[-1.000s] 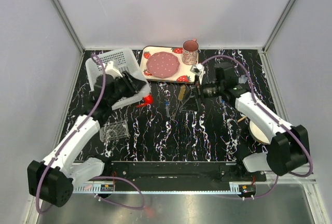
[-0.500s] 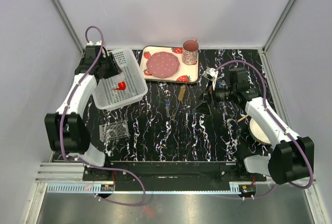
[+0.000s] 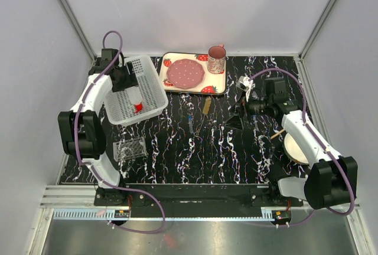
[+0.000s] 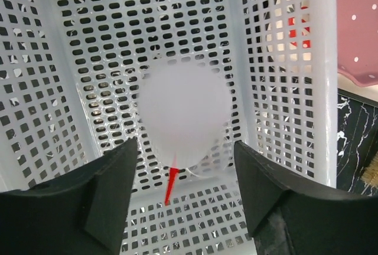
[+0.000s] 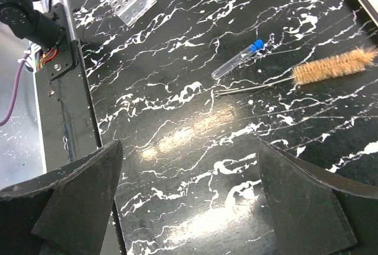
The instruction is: Organize the chemistry lab equipment
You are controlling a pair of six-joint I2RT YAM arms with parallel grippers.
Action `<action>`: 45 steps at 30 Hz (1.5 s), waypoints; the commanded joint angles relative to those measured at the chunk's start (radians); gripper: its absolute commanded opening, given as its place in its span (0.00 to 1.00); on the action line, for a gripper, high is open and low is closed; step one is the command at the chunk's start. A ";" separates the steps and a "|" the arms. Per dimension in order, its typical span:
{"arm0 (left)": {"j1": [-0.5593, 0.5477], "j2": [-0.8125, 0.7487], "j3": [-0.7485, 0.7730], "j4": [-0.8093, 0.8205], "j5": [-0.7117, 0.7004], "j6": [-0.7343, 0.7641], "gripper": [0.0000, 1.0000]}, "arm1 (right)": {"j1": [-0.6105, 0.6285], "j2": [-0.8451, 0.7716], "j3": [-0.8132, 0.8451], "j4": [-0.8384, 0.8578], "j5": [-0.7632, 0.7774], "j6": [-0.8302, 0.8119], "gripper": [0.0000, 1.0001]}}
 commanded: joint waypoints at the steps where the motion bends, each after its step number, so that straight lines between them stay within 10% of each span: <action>1: 0.007 -0.086 0.041 0.009 -0.047 0.032 0.70 | -0.043 -0.018 -0.002 -0.005 -0.010 -0.022 1.00; 13: 0.010 -0.527 -0.276 0.194 -0.024 0.089 0.99 | -0.094 -0.080 0.014 -0.064 0.203 -0.019 1.00; 25: 0.019 -0.958 -0.681 0.260 0.215 0.005 0.99 | -0.100 0.019 0.160 -0.281 0.636 0.082 1.00; 45: 0.019 -1.057 -0.831 0.334 0.446 -0.053 0.99 | -0.361 0.376 0.378 -0.298 0.760 0.328 1.00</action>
